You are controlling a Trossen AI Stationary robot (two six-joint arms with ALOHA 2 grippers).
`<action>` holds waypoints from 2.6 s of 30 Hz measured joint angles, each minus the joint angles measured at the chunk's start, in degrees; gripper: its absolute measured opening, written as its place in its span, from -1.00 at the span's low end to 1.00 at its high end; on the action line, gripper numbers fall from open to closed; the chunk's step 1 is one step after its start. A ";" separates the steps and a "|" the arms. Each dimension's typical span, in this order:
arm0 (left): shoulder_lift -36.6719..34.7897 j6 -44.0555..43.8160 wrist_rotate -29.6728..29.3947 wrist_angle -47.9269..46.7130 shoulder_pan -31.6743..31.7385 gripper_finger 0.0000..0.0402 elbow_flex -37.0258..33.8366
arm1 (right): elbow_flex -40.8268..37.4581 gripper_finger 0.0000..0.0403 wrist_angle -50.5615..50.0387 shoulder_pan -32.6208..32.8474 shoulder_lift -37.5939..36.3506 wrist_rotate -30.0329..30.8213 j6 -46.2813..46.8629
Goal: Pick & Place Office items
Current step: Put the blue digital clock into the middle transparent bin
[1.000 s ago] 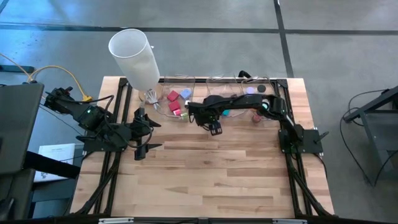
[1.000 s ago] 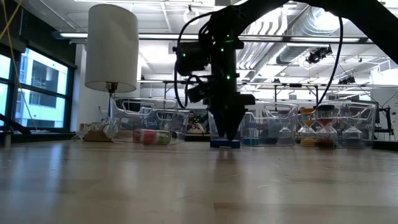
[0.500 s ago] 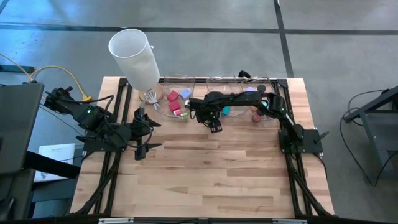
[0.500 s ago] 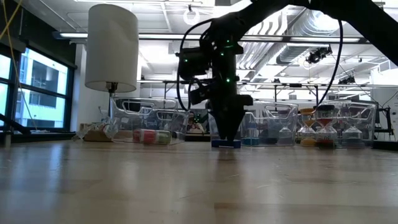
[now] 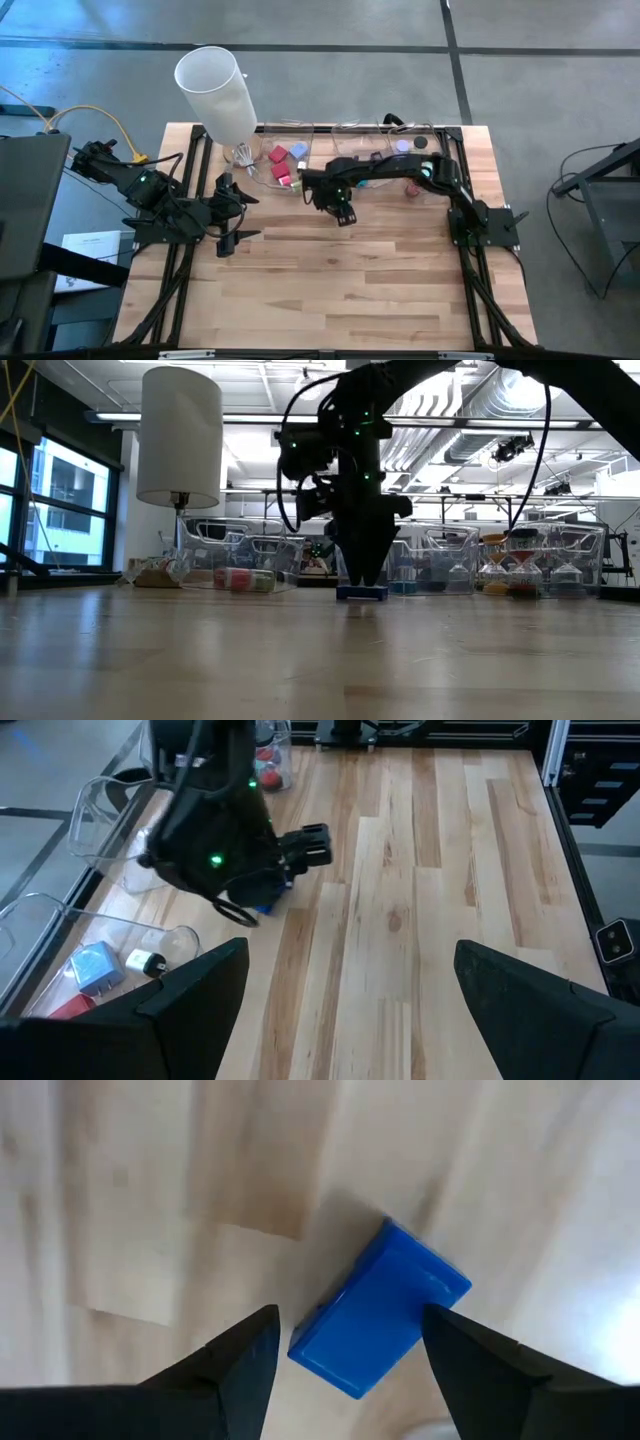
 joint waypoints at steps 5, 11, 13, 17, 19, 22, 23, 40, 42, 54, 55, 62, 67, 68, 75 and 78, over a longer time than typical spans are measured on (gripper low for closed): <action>0.00 0.00 0.00 0.01 -0.02 0.71 0.02 | 0.00 0.17 1.40 2.56 0.00 0.54 4.79; 0.00 -0.21 0.00 0.01 0.00 0.71 0.07 | 0.00 0.17 3.38 4.33 0.00 1.91 10.36; 0.00 -0.21 0.02 0.01 0.00 0.71 0.07 | -0.05 0.17 3.53 4.95 -0.12 3.21 10.77; 0.00 -0.22 0.02 0.01 0.00 0.71 0.07 | -0.07 0.17 4.14 5.49 -0.13 3.67 12.84; 0.00 -0.21 0.02 0.01 0.00 0.71 0.07 | -0.07 0.17 4.24 5.43 -0.15 3.76 14.23; 0.00 -0.22 0.02 0.01 0.00 0.71 0.07 | -0.07 0.17 4.81 5.19 -0.15 3.89 14.93; 0.00 -0.22 0.02 0.01 0.00 0.71 0.07 | -0.07 0.17 5.05 5.14 -0.15 3.89 15.12; 0.00 -0.20 0.02 0.01 0.00 0.71 0.07 | -0.11 0.17 7.15 5.73 -0.19 3.95 16.72; 0.00 -0.20 0.02 0.01 -0.01 0.71 0.07 | -0.11 0.17 7.03 5.75 -0.20 4.71 17.21; 0.00 -0.20 0.04 0.00 0.00 0.71 0.00 | -0.11 0.17 6.97 6.04 -0.22 6.66 17.97; 0.00 -0.20 0.04 0.01 0.00 0.71 0.00 | -0.11 0.17 6.97 6.06 -0.22 7.14 17.99; 0.00 -0.19 0.04 -0.01 0.00 0.71 0.00 | -0.11 0.17 6.92 6.00 -0.26 4.65 18.21; 0.00 -0.17 0.04 -0.01 0.00 0.71 0.00 | -0.11 0.17 6.82 6.02 -0.26 5.43 18.13; 0.00 -0.17 0.04 -0.01 0.00 0.71 0.00 | -0.11 0.17 6.76 6.02 -0.26 5.96 18.05; 0.00 -0.17 0.04 -0.01 0.00 0.71 0.00 | -0.11 0.17 6.51 6.02 -0.26 7.34 18.19; 0.00 -0.17 0.04 -0.04 0.00 0.71 0.00 | -0.09 0.17 6.52 6.18 -0.26 7.08 18.08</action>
